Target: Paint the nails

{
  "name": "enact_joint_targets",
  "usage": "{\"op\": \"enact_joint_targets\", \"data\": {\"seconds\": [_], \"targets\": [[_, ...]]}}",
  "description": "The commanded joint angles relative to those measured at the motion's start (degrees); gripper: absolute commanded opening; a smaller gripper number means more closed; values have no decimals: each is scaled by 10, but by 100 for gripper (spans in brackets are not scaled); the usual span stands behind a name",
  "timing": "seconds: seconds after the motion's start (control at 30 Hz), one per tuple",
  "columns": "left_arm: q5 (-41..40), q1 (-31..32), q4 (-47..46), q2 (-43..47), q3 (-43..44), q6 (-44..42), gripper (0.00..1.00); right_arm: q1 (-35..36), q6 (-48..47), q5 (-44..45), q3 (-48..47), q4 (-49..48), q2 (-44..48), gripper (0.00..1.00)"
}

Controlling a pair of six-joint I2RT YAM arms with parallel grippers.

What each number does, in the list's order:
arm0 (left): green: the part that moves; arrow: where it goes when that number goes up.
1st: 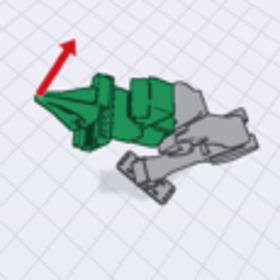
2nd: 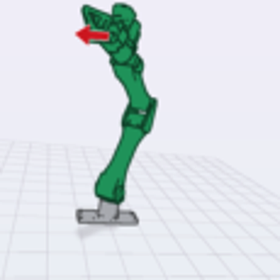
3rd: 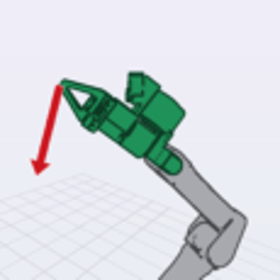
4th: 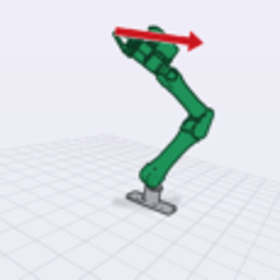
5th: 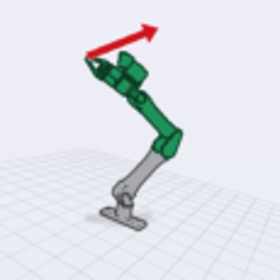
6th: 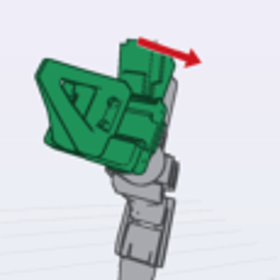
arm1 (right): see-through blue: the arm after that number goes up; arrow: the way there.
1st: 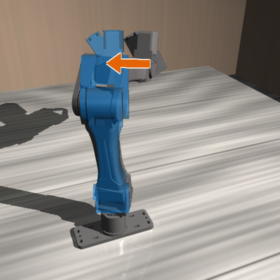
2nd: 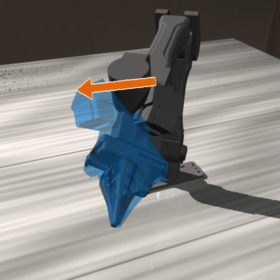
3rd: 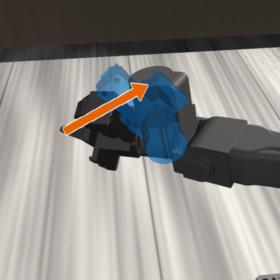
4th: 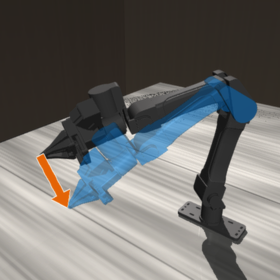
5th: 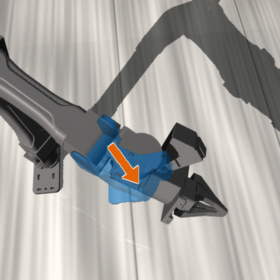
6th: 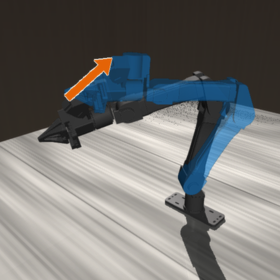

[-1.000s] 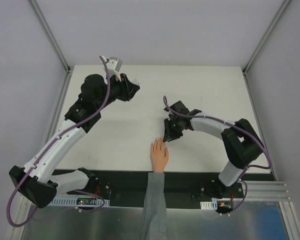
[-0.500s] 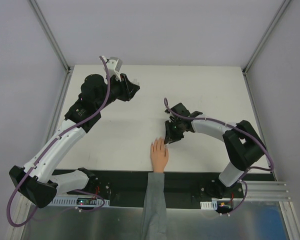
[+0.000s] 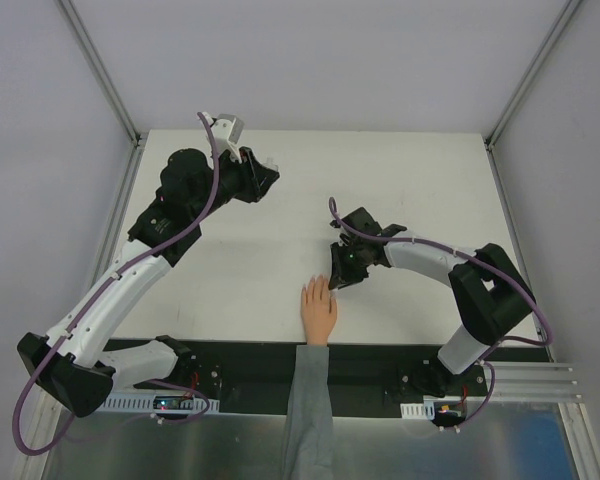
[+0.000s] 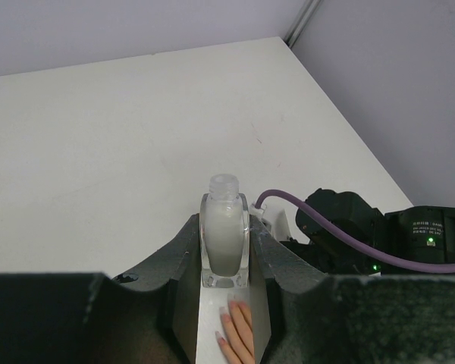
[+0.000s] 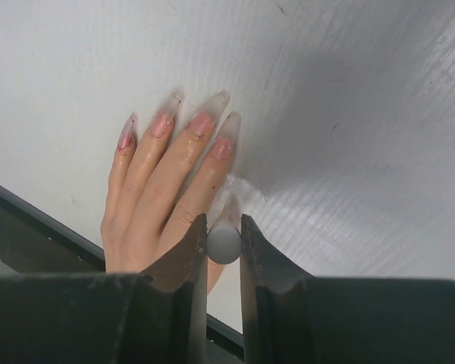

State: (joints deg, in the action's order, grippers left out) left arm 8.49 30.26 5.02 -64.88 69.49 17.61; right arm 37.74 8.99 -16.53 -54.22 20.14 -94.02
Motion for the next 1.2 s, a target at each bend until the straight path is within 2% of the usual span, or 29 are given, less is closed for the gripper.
{"op": "enact_joint_targets", "data": {"seconds": [0.0,0.5,0.7,0.8,1.0,1.17], "targets": [[-1,-6,-27,22,6,3,0,2,8,6,-22,9,-1,0],[-3,-6,-27,16,13,-3,0,-14,-1,-2,-60,22,-36,0],[3,-6,-26,25,10,-11,0,-31,-2,41,-74,71,5,0],[13,-7,-25,41,-1,-19,0,-48,-33,74,-92,121,51,0],[71,-7,-25,74,-50,-3,0,-90,-78,82,-147,186,137,0],[148,-6,-68,121,-173,-19,0,-94,-123,79,-165,175,186,0]]}}
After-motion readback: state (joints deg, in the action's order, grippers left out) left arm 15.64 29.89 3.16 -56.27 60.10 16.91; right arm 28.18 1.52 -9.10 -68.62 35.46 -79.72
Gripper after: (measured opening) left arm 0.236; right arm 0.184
